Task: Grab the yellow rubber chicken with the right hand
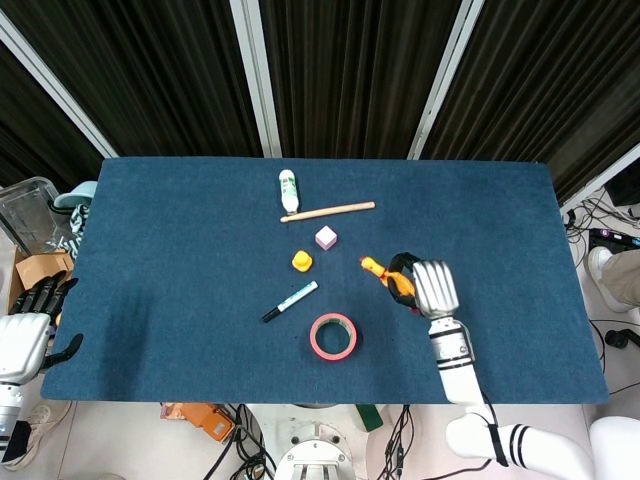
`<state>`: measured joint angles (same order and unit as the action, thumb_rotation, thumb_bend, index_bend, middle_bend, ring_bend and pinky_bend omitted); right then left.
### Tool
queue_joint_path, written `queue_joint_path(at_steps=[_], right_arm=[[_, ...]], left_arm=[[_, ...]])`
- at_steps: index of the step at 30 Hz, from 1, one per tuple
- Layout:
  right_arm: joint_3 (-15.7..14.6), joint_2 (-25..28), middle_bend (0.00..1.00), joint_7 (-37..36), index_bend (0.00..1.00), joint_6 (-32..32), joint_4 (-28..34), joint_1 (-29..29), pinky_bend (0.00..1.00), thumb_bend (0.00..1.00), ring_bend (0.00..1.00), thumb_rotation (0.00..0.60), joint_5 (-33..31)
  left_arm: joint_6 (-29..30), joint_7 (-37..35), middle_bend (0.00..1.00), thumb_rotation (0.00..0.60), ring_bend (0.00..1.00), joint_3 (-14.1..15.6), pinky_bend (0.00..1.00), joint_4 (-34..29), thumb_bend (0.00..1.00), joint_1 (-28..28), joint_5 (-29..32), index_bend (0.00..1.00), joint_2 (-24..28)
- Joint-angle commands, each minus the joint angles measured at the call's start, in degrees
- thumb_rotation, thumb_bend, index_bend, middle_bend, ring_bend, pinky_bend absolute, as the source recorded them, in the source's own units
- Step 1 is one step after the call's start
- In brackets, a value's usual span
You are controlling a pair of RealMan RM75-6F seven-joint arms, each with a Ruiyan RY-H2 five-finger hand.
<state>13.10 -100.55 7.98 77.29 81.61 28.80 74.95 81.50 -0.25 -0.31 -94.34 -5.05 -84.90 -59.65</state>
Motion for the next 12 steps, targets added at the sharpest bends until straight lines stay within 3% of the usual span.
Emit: queue_joint_path(at_steps=[1,7,12], right_arm=[[3.20,0.94,0.62,-8.35,0.66,4.97,1.53,-1.59,0.79,0.60,0.78,0.600,3.37],[6.61,3.26,0.62,-12.63,0.66,8.70,3.85,-2.52,0.79,0.60,0.78,0.600,4.49],[7.21,4.99,0.62,-13.42,0.66,9.83,5.88,-3.17,0.79,0.60,0.78,0.600,5.17]], left_arm=[[-0.03,0.08,0.00,0.600,0.00,0.01,0.14,0.01,0.30,-0.02,-0.01,0.10,-0.01],[-0.07,0.17,0.00,0.600,0.01,0.00,0.14,-0.06,0.30,-0.02,0.04,0.10,-0.03],[-0.05,0.18,0.00,0.600,0.00,-0.03,0.14,-0.09,0.29,0.02,0.14,0.10,-0.01]])
